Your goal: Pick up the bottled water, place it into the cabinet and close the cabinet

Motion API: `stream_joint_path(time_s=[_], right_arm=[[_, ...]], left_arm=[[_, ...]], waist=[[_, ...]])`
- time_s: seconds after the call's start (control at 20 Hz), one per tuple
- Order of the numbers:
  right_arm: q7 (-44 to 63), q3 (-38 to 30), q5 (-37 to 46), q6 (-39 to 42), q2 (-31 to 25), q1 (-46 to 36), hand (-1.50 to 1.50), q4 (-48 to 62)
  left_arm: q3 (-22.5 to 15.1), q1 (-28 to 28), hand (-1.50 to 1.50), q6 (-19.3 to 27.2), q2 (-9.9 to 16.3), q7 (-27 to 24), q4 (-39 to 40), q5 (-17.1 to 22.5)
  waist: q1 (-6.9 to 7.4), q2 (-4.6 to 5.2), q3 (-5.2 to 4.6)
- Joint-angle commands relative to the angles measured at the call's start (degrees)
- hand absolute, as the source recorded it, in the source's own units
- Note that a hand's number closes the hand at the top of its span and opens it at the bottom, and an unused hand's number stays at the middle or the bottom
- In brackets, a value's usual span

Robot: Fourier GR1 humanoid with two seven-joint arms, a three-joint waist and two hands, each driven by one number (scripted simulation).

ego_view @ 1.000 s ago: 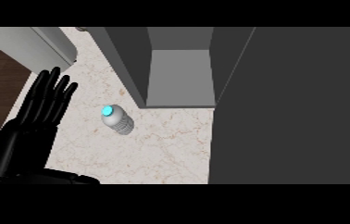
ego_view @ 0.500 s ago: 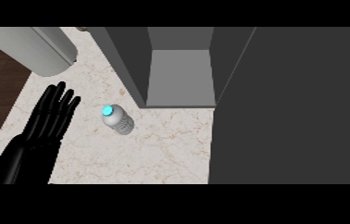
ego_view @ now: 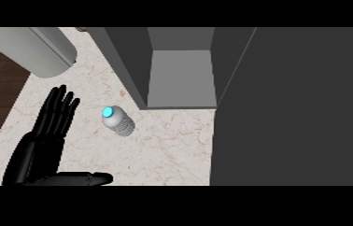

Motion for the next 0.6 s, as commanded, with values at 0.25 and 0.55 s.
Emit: stream_joint_path(time_s=[0.25,0.55], right_arm=[[-1.88,-0.4,-1.02,2.1,-0.83,5.27,-1.5,-5.31],[-3.71,-1.06,-3.12,3.79,-2.18,12.15,-1.5,-9.37]], left_arm=[[5.94,-6.97,-1.5,-0.65,1.1,-9.73,20.21,-0.83],[6.56,-9.17,-1.5,-0.9,0.12,-18.22,32.76,-2.29]], waist=[[-0.27,0.11,-0.02],[-0.58,0.1,-0.04]])
